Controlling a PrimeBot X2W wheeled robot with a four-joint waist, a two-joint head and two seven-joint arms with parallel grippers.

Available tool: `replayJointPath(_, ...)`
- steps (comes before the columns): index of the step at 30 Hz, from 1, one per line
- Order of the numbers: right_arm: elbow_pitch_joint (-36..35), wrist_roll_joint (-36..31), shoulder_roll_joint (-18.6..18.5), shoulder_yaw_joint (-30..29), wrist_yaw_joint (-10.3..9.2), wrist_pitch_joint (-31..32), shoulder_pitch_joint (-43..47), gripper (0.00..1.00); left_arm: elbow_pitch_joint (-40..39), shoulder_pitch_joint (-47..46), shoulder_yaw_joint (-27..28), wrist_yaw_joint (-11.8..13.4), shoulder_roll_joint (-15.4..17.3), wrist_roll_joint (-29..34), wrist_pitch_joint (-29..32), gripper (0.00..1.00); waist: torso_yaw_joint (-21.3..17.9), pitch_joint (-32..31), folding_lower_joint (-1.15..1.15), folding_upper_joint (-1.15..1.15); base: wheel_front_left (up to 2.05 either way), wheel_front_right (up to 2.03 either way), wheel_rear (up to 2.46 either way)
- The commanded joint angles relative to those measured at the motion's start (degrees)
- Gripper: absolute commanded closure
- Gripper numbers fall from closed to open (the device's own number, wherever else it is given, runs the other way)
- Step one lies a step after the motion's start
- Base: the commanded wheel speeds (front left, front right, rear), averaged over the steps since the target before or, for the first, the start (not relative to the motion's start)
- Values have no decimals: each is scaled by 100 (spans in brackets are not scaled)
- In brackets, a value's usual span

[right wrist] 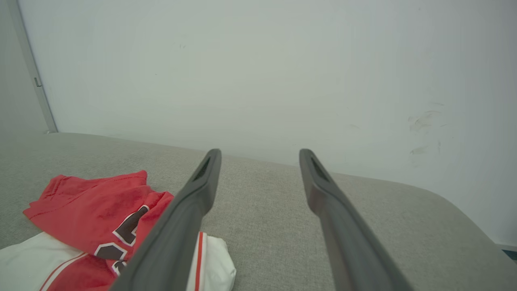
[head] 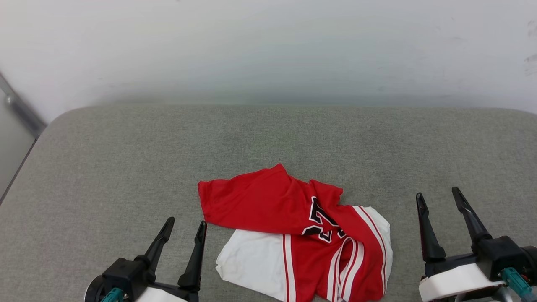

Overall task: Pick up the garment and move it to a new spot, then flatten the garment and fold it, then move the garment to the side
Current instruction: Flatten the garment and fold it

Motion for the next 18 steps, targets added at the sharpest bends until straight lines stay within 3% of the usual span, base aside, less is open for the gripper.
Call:
replayJointPath(1, 14, 61, 3, 15, -4, -13, -25, 0, 54, 50, 46, -69, -47, 71, -14, 0, -4, -1, 0, 0, 0, 0, 0)
replayJointPath(8, 1, 36, 3, 57, -3, -13, -55, 0, 424, 8, -48, -306, -103, 61, 157, 0, -74, 49, 0, 0, 0, 0, 0)
replayJointPath(18, -113, -76, 3, 12, -3, -13, -67, 0, 487, -442, -396, -119, 147, -174, 2282, 0, -256, 408, 0, 0, 0, 0, 0)
